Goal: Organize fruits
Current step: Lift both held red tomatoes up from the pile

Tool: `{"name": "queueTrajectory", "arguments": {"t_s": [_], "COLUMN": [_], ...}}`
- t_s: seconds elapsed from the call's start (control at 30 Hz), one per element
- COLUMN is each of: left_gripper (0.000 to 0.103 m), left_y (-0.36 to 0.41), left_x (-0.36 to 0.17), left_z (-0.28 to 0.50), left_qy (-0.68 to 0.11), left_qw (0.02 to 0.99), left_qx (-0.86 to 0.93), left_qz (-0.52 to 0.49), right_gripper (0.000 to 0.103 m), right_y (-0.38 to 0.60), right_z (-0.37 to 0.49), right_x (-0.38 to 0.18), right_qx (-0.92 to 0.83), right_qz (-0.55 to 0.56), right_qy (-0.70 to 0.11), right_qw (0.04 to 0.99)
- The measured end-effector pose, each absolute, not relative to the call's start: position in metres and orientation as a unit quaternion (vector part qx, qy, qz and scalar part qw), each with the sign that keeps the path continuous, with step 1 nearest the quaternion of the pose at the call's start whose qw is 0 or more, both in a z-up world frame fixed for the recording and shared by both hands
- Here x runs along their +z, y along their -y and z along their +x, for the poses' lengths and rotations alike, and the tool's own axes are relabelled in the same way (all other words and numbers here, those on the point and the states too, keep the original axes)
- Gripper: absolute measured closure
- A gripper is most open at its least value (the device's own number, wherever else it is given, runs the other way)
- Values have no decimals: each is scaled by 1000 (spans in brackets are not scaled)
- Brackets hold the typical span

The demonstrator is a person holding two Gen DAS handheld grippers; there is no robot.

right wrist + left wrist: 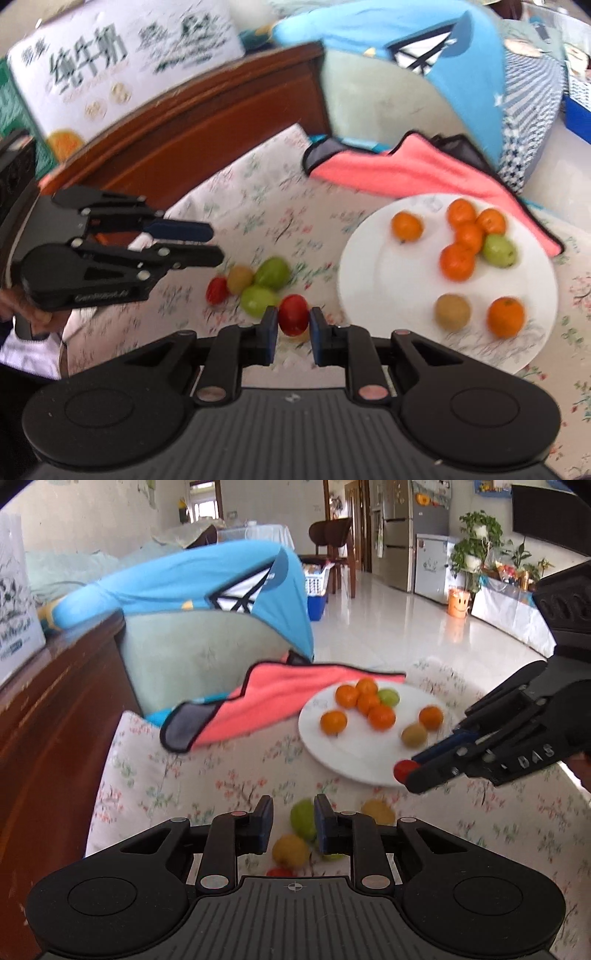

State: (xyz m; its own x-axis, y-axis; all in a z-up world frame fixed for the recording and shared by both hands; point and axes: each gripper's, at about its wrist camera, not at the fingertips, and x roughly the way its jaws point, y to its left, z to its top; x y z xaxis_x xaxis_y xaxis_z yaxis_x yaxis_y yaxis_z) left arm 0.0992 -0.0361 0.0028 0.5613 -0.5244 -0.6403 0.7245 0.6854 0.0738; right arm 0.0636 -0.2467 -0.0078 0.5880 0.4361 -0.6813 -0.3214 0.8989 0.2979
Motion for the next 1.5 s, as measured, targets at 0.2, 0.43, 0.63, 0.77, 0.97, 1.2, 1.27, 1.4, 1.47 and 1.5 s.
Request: {"name": "queueTrajectory", "arguments": {"t_s": [0.2, 0.43, 0.63, 0.77, 0.97, 1.2, 1.27, 1.4, 1.47, 1.5], "left_gripper": [77, 75, 55, 57, 79, 82, 82, 82, 82, 82], "left_y": [34, 26, 26, 29, 28, 27, 26, 29, 31, 32], "left_x": [2, -27, -38, -45, -47, -36, -29, -14, -9, -7], "left_z": [101, 103, 102, 104, 105, 103, 102, 101, 101, 101], "left_qy": [-314, -366, -369, -373, -378, -360, -351, -331, -324, -321], "left_qw": [858, 831, 826, 827, 825, 834, 838, 848, 852, 853], "left_qx": [-364, -353, -358, -358, -361, -357, -359, -361, -363, -364], "left_qz": [182, 225, 231, 219, 216, 218, 214, 201, 192, 195], "right_gripper": [84, 84, 84, 84, 84, 84, 84, 84, 84, 84], "right_y": [272, 268, 263, 261, 260, 262, 264, 268, 272, 273], "right_z": [69, 67, 67, 68, 70, 71, 72, 73, 75, 75], "right_x": [-1, -4, -7, -9, -11, -13, -13, -11, -10, -10], "right_qx": [184, 191, 193, 194, 194, 190, 190, 186, 181, 179], "right_qz": [110, 101, 98, 97, 96, 100, 102, 107, 112, 114], "right_qy": [-390, -397, -403, -406, -410, -411, -410, -406, -404, -404], "right_qw": [895, 892, 889, 888, 886, 886, 886, 889, 889, 890]}}
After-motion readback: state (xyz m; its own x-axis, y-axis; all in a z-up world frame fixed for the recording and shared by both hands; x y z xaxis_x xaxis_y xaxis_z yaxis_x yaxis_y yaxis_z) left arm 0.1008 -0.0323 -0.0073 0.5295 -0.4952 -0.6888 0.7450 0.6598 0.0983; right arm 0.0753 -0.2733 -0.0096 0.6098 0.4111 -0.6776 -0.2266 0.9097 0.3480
